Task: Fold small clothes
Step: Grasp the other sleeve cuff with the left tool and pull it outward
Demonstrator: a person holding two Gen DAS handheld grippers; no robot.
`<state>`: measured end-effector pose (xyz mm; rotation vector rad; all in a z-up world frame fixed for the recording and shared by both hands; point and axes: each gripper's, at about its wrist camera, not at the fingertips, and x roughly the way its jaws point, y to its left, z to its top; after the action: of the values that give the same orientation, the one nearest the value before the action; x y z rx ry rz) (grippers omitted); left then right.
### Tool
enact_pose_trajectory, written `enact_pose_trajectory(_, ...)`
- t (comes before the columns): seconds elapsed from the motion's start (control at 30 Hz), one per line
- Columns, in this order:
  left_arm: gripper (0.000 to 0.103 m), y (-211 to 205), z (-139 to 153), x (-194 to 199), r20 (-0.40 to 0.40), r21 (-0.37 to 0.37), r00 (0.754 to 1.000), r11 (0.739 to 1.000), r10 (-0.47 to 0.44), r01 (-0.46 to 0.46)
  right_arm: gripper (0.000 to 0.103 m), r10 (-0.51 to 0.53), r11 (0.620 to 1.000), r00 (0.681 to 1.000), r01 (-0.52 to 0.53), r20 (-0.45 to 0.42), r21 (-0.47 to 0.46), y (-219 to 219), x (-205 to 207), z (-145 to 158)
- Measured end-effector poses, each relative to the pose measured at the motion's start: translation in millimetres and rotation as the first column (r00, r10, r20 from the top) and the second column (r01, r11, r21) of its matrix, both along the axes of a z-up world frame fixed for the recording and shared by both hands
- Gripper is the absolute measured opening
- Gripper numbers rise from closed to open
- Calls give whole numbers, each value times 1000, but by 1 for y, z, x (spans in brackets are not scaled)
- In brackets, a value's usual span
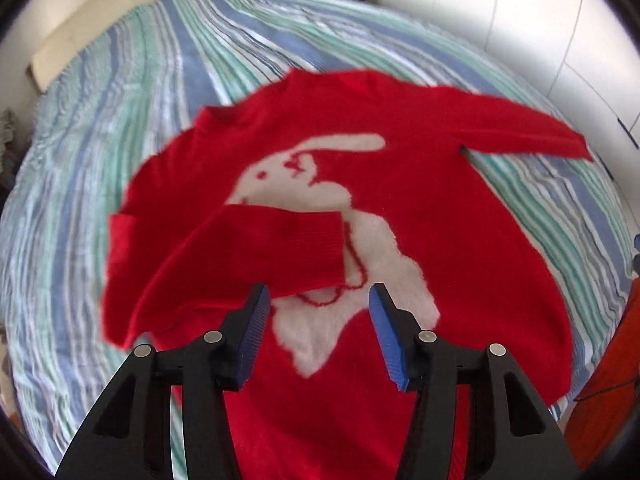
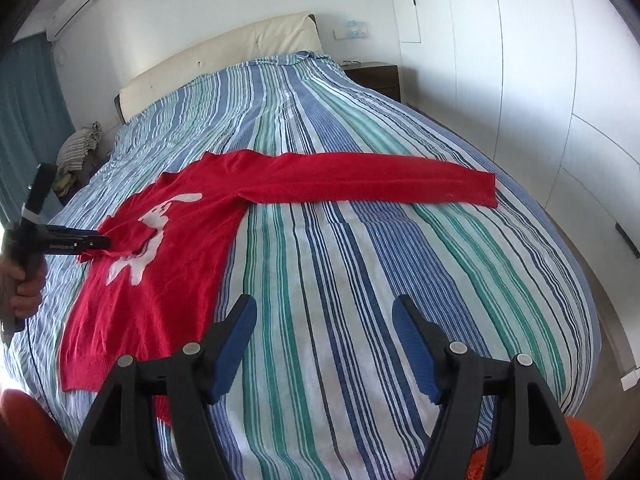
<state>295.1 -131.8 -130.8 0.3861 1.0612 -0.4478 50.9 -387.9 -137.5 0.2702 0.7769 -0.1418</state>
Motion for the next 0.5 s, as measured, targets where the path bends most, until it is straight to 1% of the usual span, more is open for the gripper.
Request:
enact_pose_trajectory(0.1,55,-16,-23,9,-36,62,999,997,-39,41,70,-12,1000,1000,13,-13,15,-3,2,-3)
enact_pose_trajectory(0.13,49,-21,-33,13,-60,78,998,996,-37,42,70,-17,1000,1000,18,-19,24,-4,4,-5)
enact_pose_trajectory(0.2,40,-20,-46,19,-93,98,996,995,-19,29,70,-23,999,999,24,-27,33,-5,6,-7)
enact_pose_trajectory(0.27,33,-20,-54,23,-106,83,994,997,11,-3,70,-24,999,999,25,-33,29,-4,7,-8)
enact_pose_trajectory(0.3,15,-19,-54,25,-104,71,994,997,34,-27,70,-22,999,999,23,-35,24,-3,7,-9)
enact_pose_trajectory(0.33,6,-14,-50,26,-90,61,993,996,77,-72,70,-20,1000,999,21,-34,19,-2,7,-8)
enact_pose_trajectory(0.37,5,-6,-42,27,-75,30,990,993,116,-114,70,-18,1000,999,19,-33,16,-1,8,-8)
enact_pose_trajectory(0.4,5,3,-33,28,-67,-17,986,988,150,-152,70,-19,1000,999,19,-32,14,-1,7,-7)
enact_pose_trajectory(0.43,5,22,-17,29,-61,-92,975,972,213,-218,70,-20,1000,999,20,-31,14,-1,7,-7)
enact_pose_trajectory(0.47,5,57,5,30,-63,-198,950,929,307,-314,70,-21,1000,999,22,-30,15,-1,6,-7)
enact_pose_trajectory(0.5,5,91,22,31,-77,-282,918,874,390,-395,70,-23,1000,999,24,-28,16,-2,6,-7)
